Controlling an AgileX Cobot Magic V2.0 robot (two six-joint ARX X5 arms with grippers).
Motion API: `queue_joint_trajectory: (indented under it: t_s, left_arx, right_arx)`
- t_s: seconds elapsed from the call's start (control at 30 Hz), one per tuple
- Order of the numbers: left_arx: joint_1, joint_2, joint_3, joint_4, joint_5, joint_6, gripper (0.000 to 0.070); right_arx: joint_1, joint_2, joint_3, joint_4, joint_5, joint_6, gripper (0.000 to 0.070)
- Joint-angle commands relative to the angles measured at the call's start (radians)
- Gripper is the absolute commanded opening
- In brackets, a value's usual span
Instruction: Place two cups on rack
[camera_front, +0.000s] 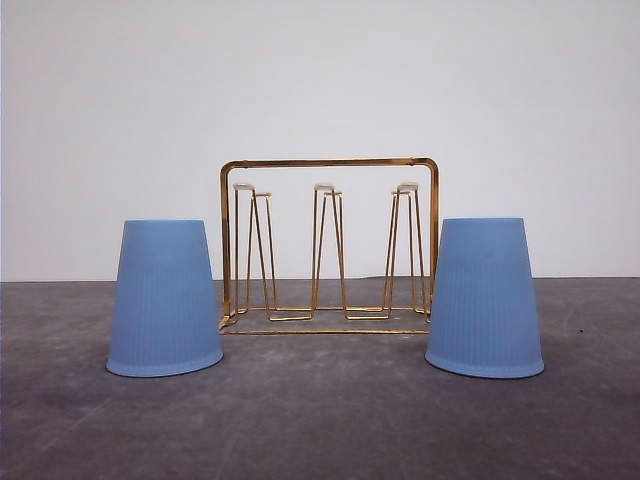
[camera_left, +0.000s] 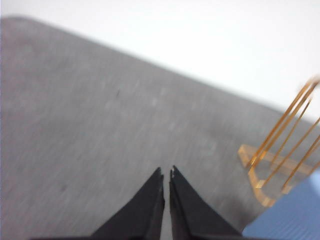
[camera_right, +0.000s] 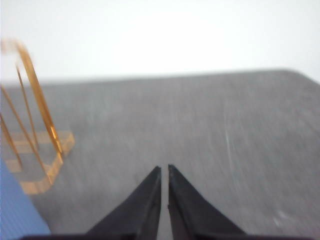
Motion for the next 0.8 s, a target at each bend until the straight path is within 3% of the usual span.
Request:
queue_joint_trajectory:
  t_s: [0.0, 0.1, 0.2, 0.47, 0.53, 0.63, 0.77]
  left_arx:
    - [0.002, -0.002, 0.023, 0.049, 0.004, -0.062, 0.0]
    - [0.002, -0.001, 0.1, 0.063, -0.002, -0.061, 0.0]
    - [0.002, 0.011, 0.212, -0.008, -0.025, -0.051, 0.0003]
    - [0.002, 0.184, 0.539, -0.415, -0.025, -0.004, 0.0003]
    - [0.002, 0.251, 0.597, -0.514, 0.017, 0.025, 0.0003]
    - [0.002, 0.353, 0.649, -0.612, 0.105, 0.143, 0.0003]
    - [0.002, 0.467, 0.667, -0.642, 0.244, 0.24, 0.0002]
  right_arx:
    - [0.0, 0.0, 0.031, 0.034, 0.003, 0.092, 0.0006]
    - [-0.002, 0.0, 0.102, 0.026, 0.05, 0.12, 0.0006]
    - [-0.001, 0.001, 0.208, -0.025, 0.069, 0.119, 0.0006]
    - [-0.001, 0.125, 0.54, -0.398, 0.043, 0.101, 0.0006]
    - [-0.001, 0.176, 0.59, -0.49, 0.008, 0.063, 0.0006]
    - [-0.001, 0.244, 0.61, -0.575, -0.07, -0.023, 0.0006]
    - [-0.001, 0.329, 0.61, -0.631, -0.207, -0.09, 0.0007]
